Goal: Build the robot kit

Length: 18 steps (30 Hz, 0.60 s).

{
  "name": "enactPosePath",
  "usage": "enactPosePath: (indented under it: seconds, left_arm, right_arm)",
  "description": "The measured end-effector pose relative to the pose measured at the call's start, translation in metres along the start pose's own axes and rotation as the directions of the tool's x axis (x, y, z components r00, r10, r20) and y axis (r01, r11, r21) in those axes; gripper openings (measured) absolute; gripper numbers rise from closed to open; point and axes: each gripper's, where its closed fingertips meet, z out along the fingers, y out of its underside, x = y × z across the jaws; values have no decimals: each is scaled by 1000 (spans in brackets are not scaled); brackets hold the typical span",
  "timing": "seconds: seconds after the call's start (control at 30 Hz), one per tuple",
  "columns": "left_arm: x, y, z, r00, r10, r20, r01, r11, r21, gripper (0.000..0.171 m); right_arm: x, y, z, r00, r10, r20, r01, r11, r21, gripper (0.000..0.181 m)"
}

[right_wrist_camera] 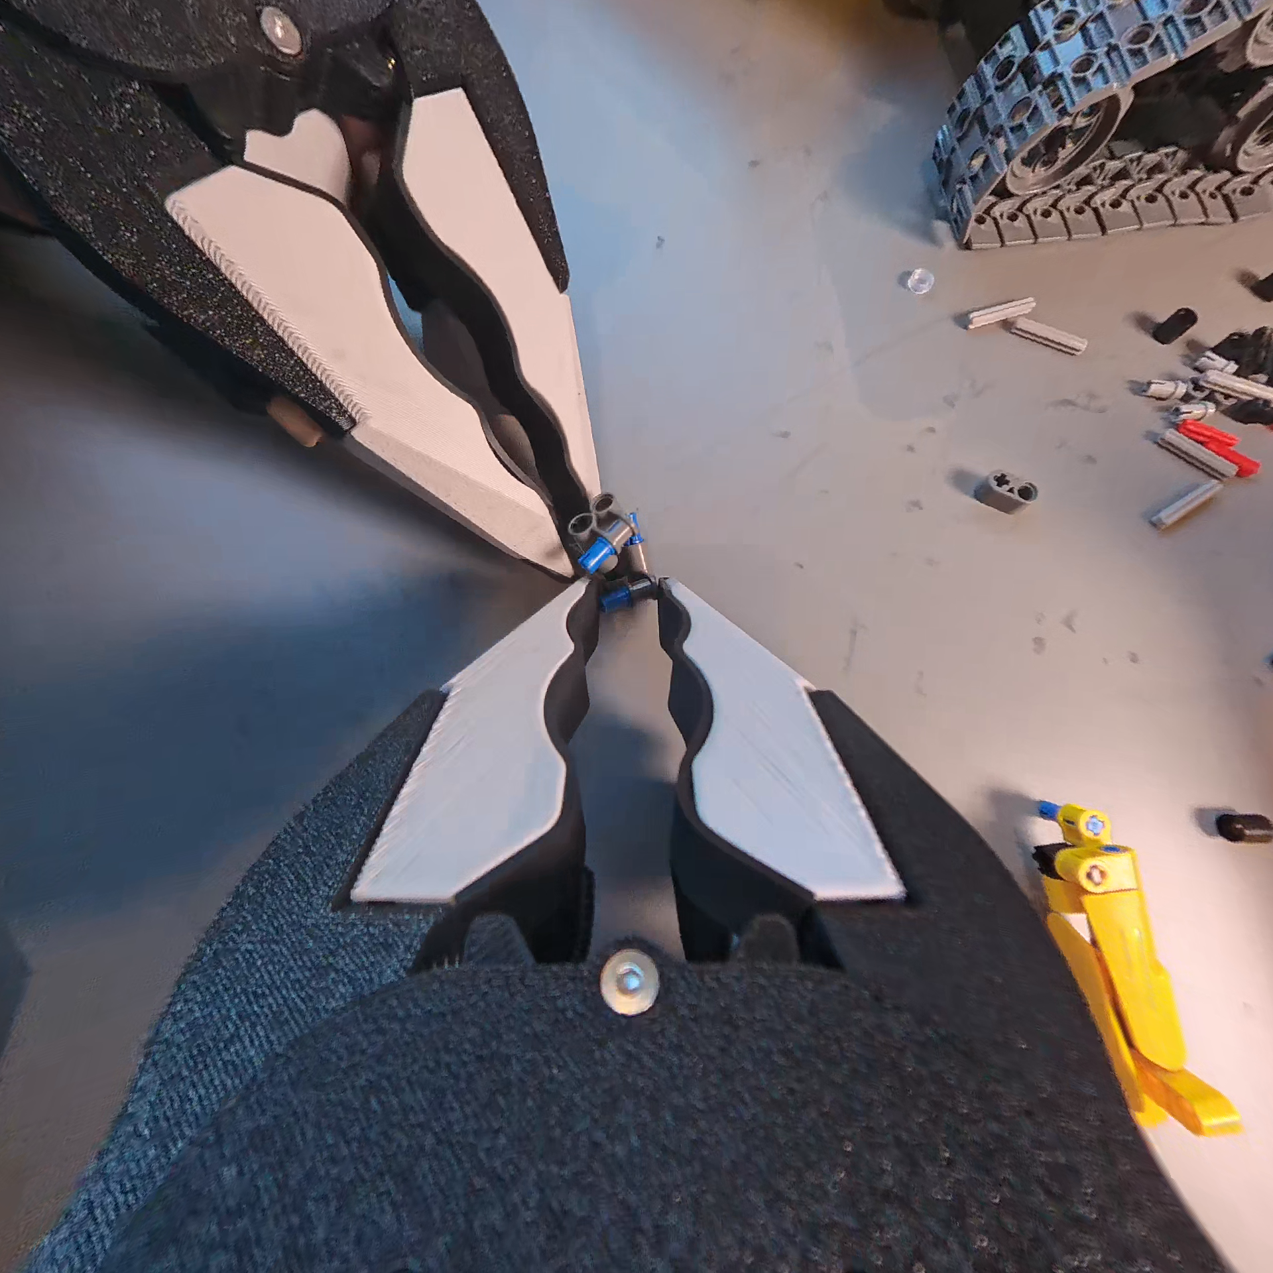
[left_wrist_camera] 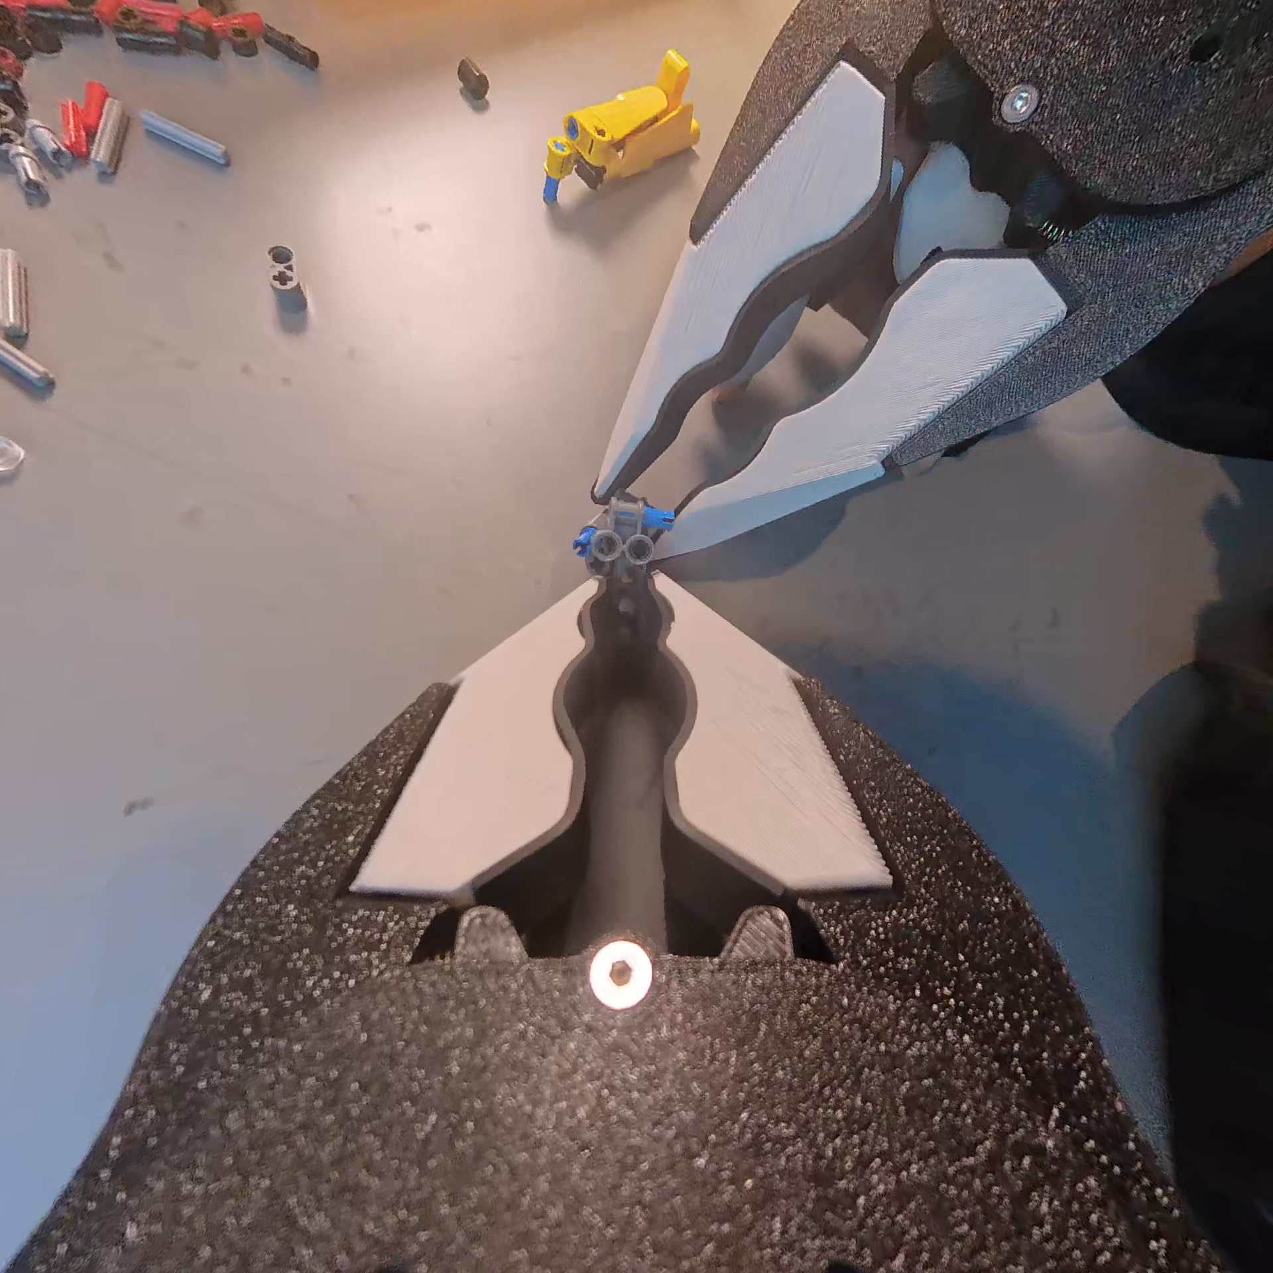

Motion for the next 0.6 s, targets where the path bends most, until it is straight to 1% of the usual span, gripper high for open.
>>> enactPosePath:
  seconds: [0.07,0.17,0.27,0.4,0.5,0.53,0.6]
  left_arm:
    - [1,1,0,1000,8,2,-8,1000,-5,11]
    - [4,1,-1,999,1,-32,-1,1000,-9,22]
    - [4,2,-4,999,18,-36,-19,1000,-25,26]
    - [3,0,-11,998,56,-28,-57,998,-26,22]
    - [2,4,-8,997,74,-27,-75,996,-42,20]
    - [3,5,-7,997,72,-33,-73,996,-42,15]
    - [4,5,-5,996,71,-48,-72,997,-35,10]
  right_arm:
    - [0,2,0,1000,-27,-8,27,1000,-11,16]
    - [-1,3,1,999,-46,-5,45,999,-21,16]
    - [-1,4,1,998,-56,-7,56,998,-23,16]
    - [-1,4,1,999,-53,1,53,998,-18,16]
    - [-2,2,1,998,-56,7,56,998,-4,16]
    - [-3,1,1,998,-55,14,55,998,5,16]
    - [-4,0,1,998,-59,19,59,998,18,16]
